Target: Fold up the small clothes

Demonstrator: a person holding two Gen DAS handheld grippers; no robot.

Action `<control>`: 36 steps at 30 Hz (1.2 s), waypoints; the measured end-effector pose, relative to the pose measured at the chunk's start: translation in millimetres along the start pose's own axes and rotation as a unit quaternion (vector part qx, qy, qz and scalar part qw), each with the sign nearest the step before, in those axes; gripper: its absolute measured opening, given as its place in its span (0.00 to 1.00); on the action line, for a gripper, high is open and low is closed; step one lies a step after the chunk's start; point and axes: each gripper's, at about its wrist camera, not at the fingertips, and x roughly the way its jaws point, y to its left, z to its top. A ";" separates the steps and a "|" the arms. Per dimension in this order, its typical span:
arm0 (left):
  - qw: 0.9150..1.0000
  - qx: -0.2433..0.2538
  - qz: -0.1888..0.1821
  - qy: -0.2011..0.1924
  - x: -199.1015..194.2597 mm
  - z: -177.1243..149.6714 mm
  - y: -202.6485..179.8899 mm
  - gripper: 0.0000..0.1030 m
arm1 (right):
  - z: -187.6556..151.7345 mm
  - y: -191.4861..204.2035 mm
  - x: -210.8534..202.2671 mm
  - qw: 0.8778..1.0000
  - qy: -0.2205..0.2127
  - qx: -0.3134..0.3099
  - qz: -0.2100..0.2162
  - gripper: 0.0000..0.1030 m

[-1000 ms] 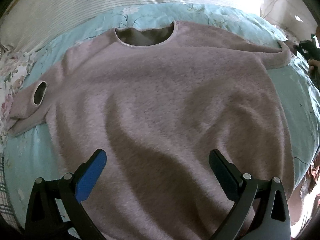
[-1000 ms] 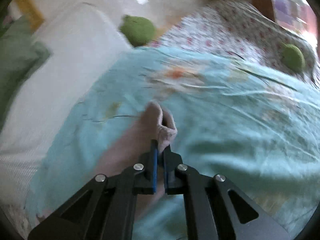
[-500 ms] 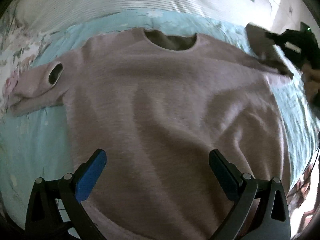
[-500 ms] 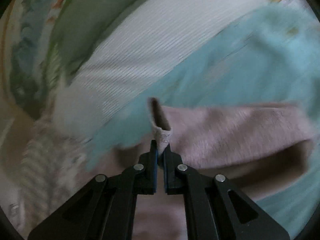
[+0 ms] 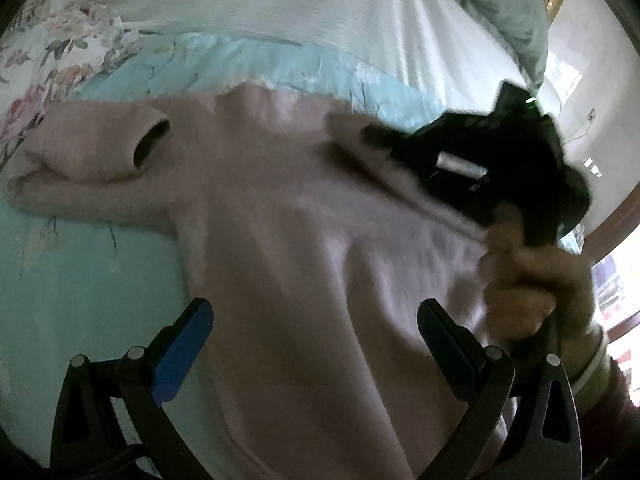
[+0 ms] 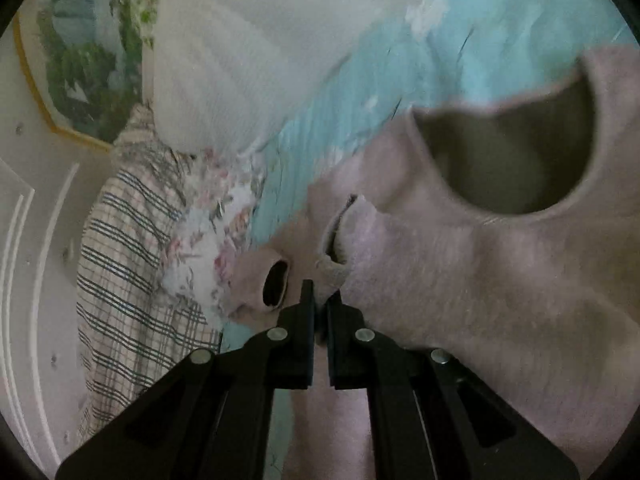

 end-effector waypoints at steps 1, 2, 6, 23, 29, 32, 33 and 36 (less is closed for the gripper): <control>1.000 0.000 -0.002 -0.002 1.1 4.7 2.1 0.99 | 0.5 -0.2 8.4 1.000 0.007 0.003 0.002 0.07; 1.000 0.000 -0.007 -0.003 5.5 11.4 6.0 0.99 | -0.6 -1.3 16.9 1.000 0.015 0.008 0.003 0.09; 0.999 -0.007 -0.039 0.007 24.5 32.5 14.0 0.99 | -4.2 -3.3 36.9 0.998 0.042 0.035 -0.002 0.28; 0.997 0.013 -0.071 0.040 130.2 100.0 -4.6 0.04 | -55.0 -4.1 -173.6 0.984 -0.143 -0.024 -0.107 0.52; 0.997 0.004 0.047 -0.058 78.5 105.5 30.0 0.04 | -49.4 -18.7 -246.7 0.955 -0.217 -0.033 -0.199 0.52; 0.997 -0.030 0.051 -0.048 81.2 106.3 55.1 0.04 | -37.1 -36.9 -262.9 0.942 -0.230 -0.018 -0.242 0.52; 0.997 -0.035 0.055 -0.051 80.6 105.1 59.5 0.04 | -32.5 -45.0 -265.0 0.941 -0.231 -0.013 -0.248 0.52; 0.995 -0.054 0.058 -0.054 80.4 101.3 65.6 0.04 | -16.7 -68.8 -258.8 0.939 -0.208 0.005 -0.274 0.52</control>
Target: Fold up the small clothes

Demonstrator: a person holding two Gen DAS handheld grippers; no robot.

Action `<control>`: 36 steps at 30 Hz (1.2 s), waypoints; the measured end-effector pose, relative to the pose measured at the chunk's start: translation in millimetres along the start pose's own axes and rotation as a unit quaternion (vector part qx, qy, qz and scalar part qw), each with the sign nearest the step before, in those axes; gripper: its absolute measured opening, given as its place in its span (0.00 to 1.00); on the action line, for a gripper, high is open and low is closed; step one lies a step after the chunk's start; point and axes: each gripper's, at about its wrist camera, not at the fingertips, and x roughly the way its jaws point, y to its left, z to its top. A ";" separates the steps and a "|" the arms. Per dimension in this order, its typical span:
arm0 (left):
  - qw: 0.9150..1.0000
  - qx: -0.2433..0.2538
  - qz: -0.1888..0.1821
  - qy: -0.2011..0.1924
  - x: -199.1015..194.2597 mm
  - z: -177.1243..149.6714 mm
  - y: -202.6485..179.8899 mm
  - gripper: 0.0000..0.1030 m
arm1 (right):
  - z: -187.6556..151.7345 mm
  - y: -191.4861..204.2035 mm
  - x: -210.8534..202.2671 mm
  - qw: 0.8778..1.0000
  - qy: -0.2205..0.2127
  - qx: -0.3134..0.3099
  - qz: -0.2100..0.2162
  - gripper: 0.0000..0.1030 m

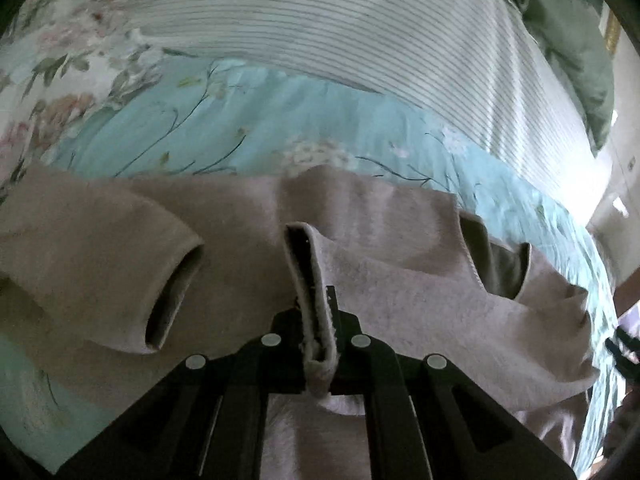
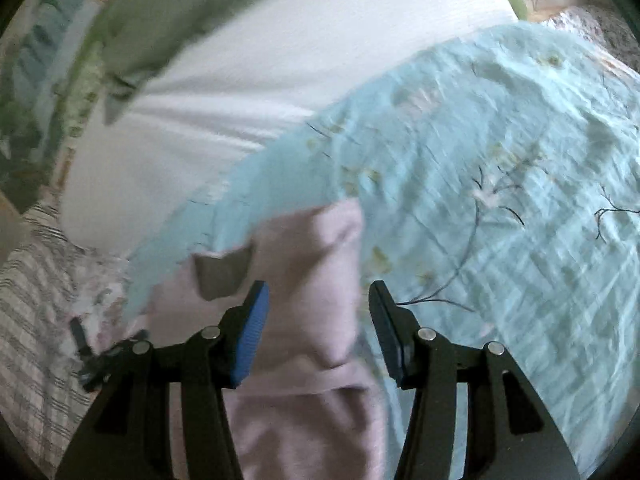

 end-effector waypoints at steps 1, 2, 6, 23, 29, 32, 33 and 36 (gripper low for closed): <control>1.000 -0.001 0.002 0.004 1.4 -1.9 1.6 0.04 | 2.6 -3.5 11.7 1.000 0.015 0.000 -0.005 0.52; 1.000 0.000 0.008 0.005 4.5 -3.7 -1.4 0.04 | 4.2 -5.5 22.3 1.000 0.030 -0.004 -0.008 0.52; 1.000 -0.020 0.011 0.004 5.0 -9.6 3.7 0.04 | 6.0 -2.0 61.0 0.996 0.077 -0.034 -0.021 0.52; 1.000 0.019 -0.007 0.017 16.8 -18.3 -22.7 0.04 | 29.5 -20.3 62.5 0.996 0.058 -0.046 -0.058 0.32; 0.999 0.030 -0.003 0.012 14.4 -18.0 -25.5 0.04 | 47.7 0.9 87.0 0.992 0.039 -0.102 -0.058 0.61; 0.999 0.034 0.005 -0.010 4.4 -15.9 -23.8 0.04 | 56.9 -10.1 111.7 0.992 0.072 -0.080 -0.071 0.09; 0.999 0.035 0.007 -0.017 1.2 -15.0 -23.9 0.04 | 60.5 -11.7 110.1 0.993 0.061 -0.071 -0.068 0.09; 0.998 0.048 0.029 -0.023 0.9 -14.0 -26.1 0.04 | 69.4 -8.1 96.8 0.997 0.011 -0.058 -0.046 0.09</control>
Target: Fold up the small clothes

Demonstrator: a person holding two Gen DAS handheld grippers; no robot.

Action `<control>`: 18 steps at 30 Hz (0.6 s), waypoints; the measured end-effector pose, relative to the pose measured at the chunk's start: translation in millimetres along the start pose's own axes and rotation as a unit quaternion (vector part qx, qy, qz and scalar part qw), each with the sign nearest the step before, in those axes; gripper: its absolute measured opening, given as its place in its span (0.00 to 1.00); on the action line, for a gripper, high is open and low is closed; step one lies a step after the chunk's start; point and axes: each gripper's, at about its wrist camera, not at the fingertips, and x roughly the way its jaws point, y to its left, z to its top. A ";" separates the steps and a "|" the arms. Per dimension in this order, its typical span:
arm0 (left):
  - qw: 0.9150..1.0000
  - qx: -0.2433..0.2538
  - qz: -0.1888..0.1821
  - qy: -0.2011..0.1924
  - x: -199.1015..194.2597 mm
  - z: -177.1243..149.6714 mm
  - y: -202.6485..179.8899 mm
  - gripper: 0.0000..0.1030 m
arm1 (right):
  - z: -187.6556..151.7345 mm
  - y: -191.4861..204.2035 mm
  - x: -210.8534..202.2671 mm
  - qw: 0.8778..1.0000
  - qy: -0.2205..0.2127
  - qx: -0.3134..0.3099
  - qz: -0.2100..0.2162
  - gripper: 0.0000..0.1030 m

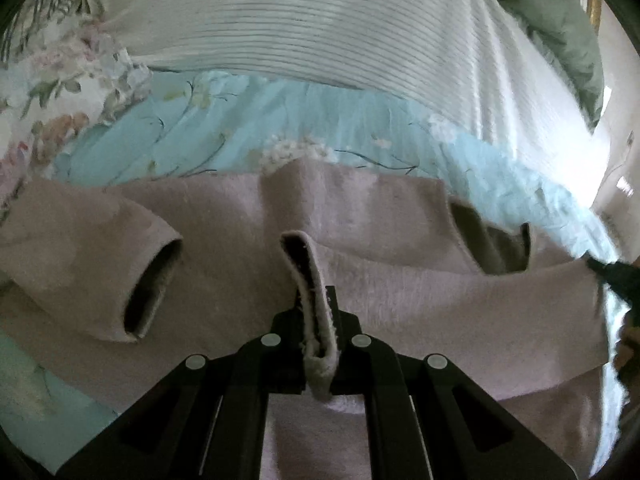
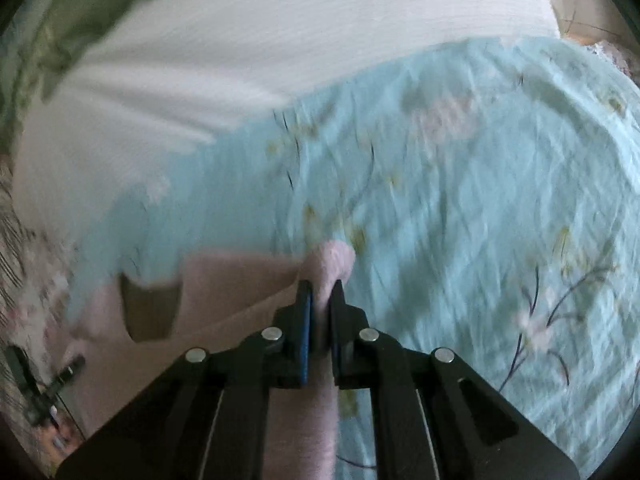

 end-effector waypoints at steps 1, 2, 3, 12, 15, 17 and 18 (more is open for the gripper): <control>1.000 0.001 0.007 0.002 1.7 -0.6 0.6 0.04 | 0.4 3.0 0.3 1.000 0.000 -0.003 -0.004 0.09; 1.000 -0.003 0.007 0.006 3.6 -1.4 4.0 0.04 | 1.0 5.6 3.2 1.000 0.008 -0.007 -0.005 0.12; 1.000 -0.008 0.004 0.008 3.8 -2.0 7.1 0.04 | -0.5 6.9 4.8 1.000 0.019 -0.008 -0.009 0.15; 1.000 -0.018 0.005 0.008 -1.4 -6.7 13.2 0.05 | -60.1 44.5 -34.8 0.997 0.041 -0.057 0.043 0.28; 1.000 -0.027 0.002 0.016 -6.8 -11.0 20.0 0.10 | -76.0 33.4 -14.7 0.994 0.066 -0.060 -0.058 0.28; 0.999 -0.033 0.006 0.013 -18.9 -16.7 29.3 0.12 | -75.1 17.4 -20.6 0.998 0.055 -0.014 -0.028 0.29; 0.999 -0.036 0.014 0.008 -26.2 -19.3 34.7 0.12 | -74.2 15.8 -27.4 0.999 0.051 -0.001 -0.019 0.29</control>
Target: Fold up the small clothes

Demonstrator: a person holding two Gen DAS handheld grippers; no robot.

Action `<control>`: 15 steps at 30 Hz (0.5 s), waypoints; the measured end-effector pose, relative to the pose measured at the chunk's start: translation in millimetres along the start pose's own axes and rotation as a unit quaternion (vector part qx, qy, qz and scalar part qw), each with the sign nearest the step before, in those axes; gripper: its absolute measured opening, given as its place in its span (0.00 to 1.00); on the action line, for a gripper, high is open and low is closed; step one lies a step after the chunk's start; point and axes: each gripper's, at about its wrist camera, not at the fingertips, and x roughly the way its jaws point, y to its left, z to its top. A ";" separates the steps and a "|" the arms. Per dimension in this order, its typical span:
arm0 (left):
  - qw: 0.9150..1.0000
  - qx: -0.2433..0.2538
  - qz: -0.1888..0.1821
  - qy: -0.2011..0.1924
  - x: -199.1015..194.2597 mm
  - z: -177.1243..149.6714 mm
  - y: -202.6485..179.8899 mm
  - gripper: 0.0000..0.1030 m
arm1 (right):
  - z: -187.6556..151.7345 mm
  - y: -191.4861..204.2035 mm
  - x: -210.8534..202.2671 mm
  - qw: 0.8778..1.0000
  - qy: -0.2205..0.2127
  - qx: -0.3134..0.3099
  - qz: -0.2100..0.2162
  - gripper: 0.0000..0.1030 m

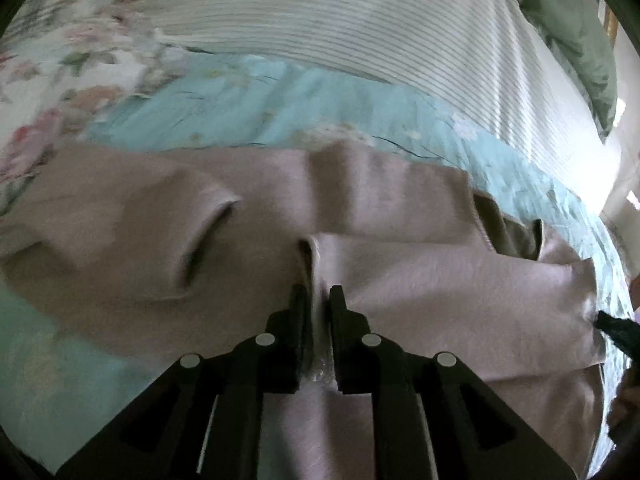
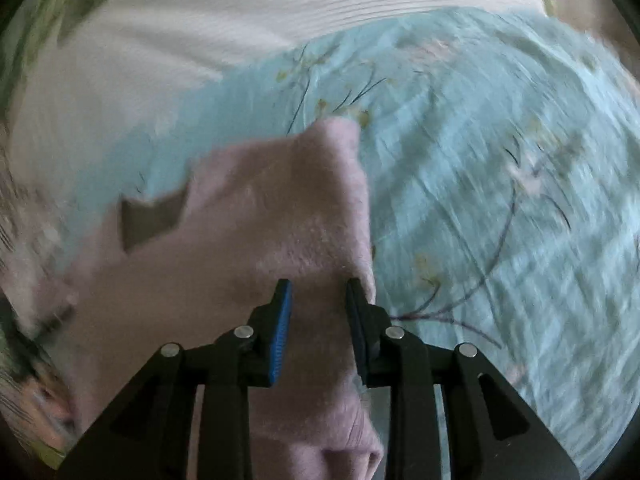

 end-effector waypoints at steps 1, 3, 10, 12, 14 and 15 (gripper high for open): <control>1.000 -0.005 0.004 -0.006 -9.1 -2.6 8.4 0.18 | -0.6 3.0 -10.3 1.000 -0.008 0.000 0.011 0.32; 1.000 -0.016 0.007 -0.016 -24.2 -5.1 23.8 0.34 | -2.3 11.2 -26.9 0.999 -0.022 -0.008 0.043 0.39; 0.999 -0.005 0.045 -0.012 -44.3 6.2 59.7 0.65 | -34.9 59.2 -57.1 0.989 -0.020 -0.054 0.137 0.52; 0.999 0.010 0.046 -0.008 -39.8 12.4 53.7 0.71 | -46.7 65.0 -53.1 0.987 -0.007 -0.056 0.151 0.52; 0.997 0.034 0.071 -0.008 -30.8 17.4 43.2 0.74 | -58.5 74.8 -48.9 0.985 0.008 -0.060 0.160 0.52; 0.995 0.047 0.091 -0.004 -21.0 21.0 38.2 0.74 | -64.4 80.6 -47.5 0.985 0.015 -0.061 0.164 0.52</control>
